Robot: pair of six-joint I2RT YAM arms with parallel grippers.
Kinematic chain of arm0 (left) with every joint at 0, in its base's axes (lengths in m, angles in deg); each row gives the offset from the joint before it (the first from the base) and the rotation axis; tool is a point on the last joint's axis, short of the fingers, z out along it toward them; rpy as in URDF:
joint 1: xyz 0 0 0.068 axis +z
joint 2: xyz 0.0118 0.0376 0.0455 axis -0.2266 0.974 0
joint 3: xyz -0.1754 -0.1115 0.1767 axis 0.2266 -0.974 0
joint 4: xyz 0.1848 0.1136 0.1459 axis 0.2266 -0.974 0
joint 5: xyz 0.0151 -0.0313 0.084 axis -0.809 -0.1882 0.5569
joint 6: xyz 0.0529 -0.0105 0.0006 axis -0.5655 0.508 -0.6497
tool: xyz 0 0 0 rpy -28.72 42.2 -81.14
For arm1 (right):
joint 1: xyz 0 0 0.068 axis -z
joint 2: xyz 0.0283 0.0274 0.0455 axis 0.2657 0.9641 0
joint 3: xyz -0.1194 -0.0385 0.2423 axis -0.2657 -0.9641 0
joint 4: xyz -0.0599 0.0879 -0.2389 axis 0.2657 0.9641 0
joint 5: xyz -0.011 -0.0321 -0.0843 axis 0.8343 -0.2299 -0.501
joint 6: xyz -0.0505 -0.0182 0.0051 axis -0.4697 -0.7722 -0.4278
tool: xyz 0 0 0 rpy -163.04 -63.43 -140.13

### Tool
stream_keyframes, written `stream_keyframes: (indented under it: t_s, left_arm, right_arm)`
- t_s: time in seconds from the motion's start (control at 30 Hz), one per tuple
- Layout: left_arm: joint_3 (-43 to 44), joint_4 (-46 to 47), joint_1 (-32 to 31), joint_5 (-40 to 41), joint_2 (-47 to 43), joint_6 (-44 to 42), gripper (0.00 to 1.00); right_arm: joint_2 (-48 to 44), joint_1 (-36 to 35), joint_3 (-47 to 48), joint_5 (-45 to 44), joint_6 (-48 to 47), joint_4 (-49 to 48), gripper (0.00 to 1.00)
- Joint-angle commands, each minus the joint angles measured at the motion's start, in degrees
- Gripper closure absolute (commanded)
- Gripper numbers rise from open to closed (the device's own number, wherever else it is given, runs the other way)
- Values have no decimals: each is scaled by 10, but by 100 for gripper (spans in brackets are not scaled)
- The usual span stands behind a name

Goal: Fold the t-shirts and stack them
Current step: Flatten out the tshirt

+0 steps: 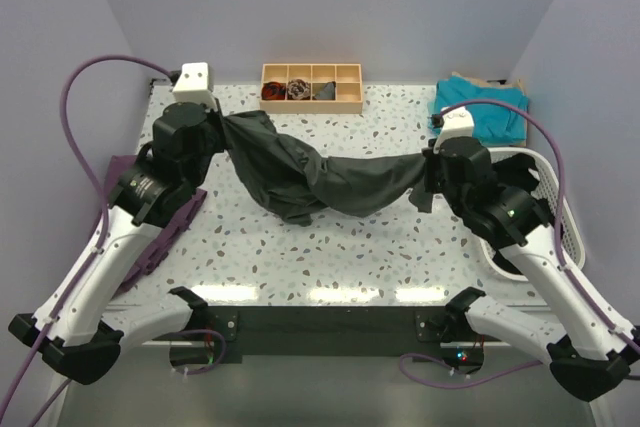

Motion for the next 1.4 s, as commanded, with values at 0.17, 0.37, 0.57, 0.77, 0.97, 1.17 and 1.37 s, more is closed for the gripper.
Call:
stream_keyframes:
  t_s: [0.17,0.37,0.57,0.77,0.97,1.17,1.37]
  left_arm:
    - [84,-69,4,95,-11,-41,100]
    - [131,-55,4,31,-36,-62,100]
    - [95,-40,4,-17,-37,-59,100]
    - [97,-23,4,-39,-41,-67,100]
    - [112,-20,4,-61,-21,-66,100]
    - [102,-2,4,-78,-7,-65,100]
    - [73,11,4,-61,-5,-66,100]
  right_arm:
    - [30,-1,-110,-36,118,56,100]
    - [30,0,-133,-28,140,34,96]
    - [91,0,-141,-70,143,-21,72]
    - [75,0,-124,-58,123,-63,50]
    - [91,-3,-160,222,108,-155,52]
    - [172,-120,-181,258,86,-204,51]
    - [240,-196,-180,254,59,-254,50]
